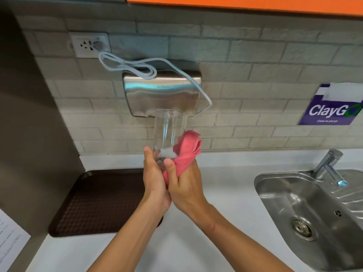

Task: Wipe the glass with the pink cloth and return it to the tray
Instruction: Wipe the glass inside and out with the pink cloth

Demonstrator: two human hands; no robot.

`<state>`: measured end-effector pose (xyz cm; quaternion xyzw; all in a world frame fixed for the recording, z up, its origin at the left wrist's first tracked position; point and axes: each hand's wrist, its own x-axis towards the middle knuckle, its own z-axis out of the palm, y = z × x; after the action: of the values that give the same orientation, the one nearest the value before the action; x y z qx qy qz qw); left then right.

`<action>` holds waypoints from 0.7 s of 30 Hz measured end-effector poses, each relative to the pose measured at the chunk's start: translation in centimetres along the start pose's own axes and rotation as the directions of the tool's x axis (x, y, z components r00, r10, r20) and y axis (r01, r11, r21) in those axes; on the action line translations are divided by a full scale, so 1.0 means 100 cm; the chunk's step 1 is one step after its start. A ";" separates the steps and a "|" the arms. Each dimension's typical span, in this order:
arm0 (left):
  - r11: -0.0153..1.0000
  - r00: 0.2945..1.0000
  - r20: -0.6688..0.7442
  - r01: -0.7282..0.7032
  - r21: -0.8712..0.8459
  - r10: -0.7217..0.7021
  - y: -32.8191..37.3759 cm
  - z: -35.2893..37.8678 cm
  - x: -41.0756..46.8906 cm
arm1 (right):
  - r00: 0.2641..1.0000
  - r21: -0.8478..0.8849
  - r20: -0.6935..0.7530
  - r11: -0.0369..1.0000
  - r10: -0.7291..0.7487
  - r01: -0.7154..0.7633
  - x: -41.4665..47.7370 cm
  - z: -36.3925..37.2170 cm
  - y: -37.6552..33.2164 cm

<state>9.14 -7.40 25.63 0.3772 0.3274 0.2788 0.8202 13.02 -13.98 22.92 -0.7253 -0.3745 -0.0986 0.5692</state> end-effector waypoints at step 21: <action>0.920 0.807 0.453 0.280 0.273 -0.380 0.035 -0.005 0.006 | 0.954 0.526 0.294 0.823 0.064 -0.217 0.064 -0.048 -0.013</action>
<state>8.40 -4.82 28.05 0.4510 0.1911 -0.0084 0.8718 17.95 -15.45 29.13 -0.5624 -0.4042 0.1532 0.7049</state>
